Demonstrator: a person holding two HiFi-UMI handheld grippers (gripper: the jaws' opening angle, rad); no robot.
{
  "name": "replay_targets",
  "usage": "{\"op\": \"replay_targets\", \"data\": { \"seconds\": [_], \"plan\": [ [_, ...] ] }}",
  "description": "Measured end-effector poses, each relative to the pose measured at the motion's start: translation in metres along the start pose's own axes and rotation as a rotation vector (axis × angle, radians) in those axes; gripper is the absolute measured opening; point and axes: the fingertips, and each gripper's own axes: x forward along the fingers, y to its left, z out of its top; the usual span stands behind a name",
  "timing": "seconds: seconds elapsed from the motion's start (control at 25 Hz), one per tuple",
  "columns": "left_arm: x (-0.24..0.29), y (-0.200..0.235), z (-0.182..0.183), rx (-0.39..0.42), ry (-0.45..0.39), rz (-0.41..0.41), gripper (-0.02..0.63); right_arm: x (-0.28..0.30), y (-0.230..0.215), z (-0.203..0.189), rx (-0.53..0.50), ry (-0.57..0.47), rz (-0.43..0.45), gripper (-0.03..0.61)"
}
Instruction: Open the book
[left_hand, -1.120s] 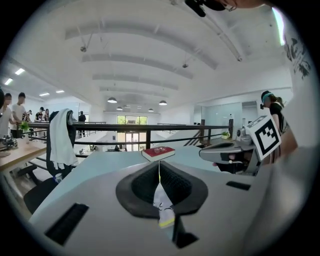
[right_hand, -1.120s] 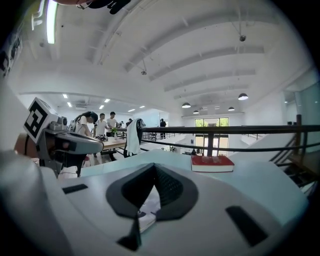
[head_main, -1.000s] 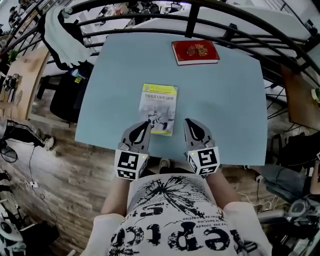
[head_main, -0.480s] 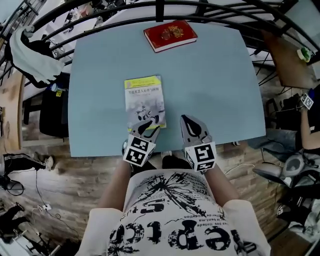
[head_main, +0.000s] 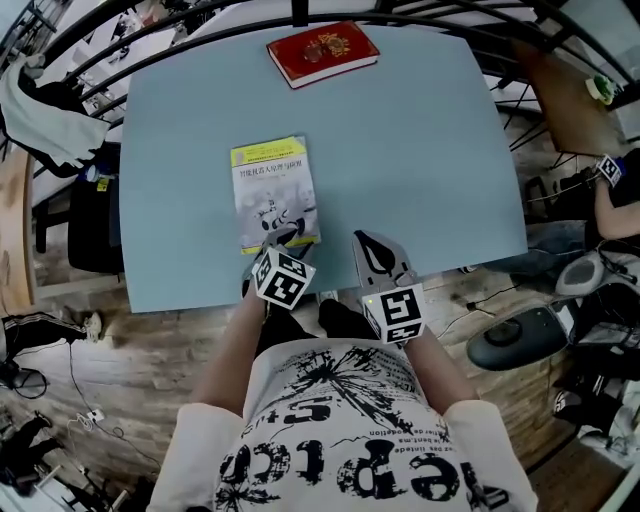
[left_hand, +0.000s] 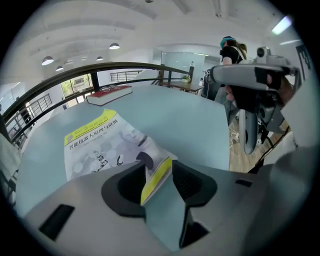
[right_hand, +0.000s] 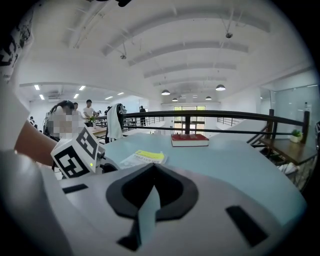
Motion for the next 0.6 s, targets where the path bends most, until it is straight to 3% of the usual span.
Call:
{"op": "replay_targets", "data": {
  "seconds": [0.28, 0.44, 0.6],
  "plan": [
    [0.006, 0.001, -0.006, 0.033, 0.042, 0.037, 0.153, -0.007, -0.01, -0.005, 0.007, -0.005, -0.003, 0.011],
    [0.0, 0.003, -0.004, 0.042, 0.02, 0.06, 0.079, -0.008, -0.011, -0.006, 0.013, -0.006, 0.003, 0.011],
    [-0.012, 0.009, 0.002, 0.003, -0.022, 0.061, 0.041, -0.007, -0.004, -0.002, 0.006, -0.007, 0.02, 0.011]
  ]
}}
